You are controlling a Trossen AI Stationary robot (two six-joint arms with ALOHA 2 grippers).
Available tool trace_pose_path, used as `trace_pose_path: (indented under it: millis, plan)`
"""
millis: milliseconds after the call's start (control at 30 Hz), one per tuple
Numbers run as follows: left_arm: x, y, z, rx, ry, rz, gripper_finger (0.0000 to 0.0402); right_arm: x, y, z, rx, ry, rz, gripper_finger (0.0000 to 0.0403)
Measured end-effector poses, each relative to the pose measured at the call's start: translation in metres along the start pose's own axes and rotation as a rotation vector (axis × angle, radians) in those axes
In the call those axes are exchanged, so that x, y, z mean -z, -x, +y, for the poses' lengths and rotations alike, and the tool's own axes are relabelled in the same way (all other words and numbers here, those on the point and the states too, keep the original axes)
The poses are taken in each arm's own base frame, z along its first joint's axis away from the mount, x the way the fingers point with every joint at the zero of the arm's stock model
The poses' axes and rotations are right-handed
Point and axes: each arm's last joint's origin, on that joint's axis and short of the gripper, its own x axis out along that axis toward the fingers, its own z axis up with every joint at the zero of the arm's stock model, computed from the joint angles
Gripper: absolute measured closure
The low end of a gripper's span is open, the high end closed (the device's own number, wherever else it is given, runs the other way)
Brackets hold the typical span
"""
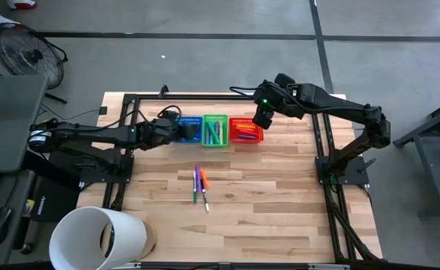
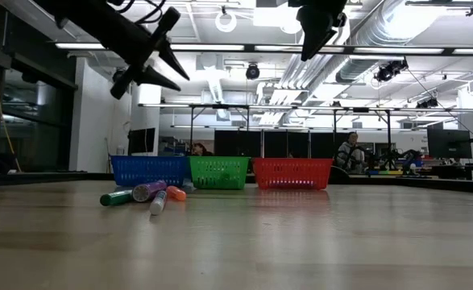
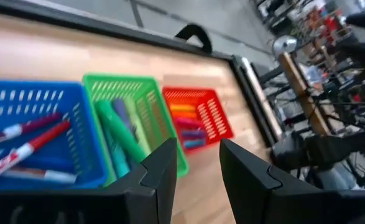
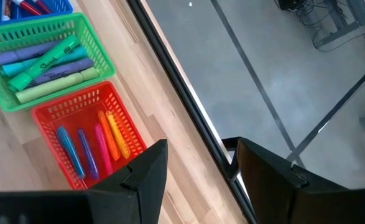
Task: Pick & Place Markers
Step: Put the black marker into the blue bin
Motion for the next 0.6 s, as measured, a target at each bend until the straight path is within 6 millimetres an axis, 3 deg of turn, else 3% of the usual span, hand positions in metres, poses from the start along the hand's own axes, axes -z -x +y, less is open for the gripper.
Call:
trace_pose_path:
  millis: [300,600]
  plan:
    - [0.01,0.002,0.009,-0.065,0.024,0.136,0.0282,0.0,0.0,0.001,-0.049,0.026,0.0,0.022]
    - [0.042,0.006,0.01,-0.151,0.042,0.261,0.0282,0.0,-0.001,0.0,-0.049,0.064,-0.001,0.022]
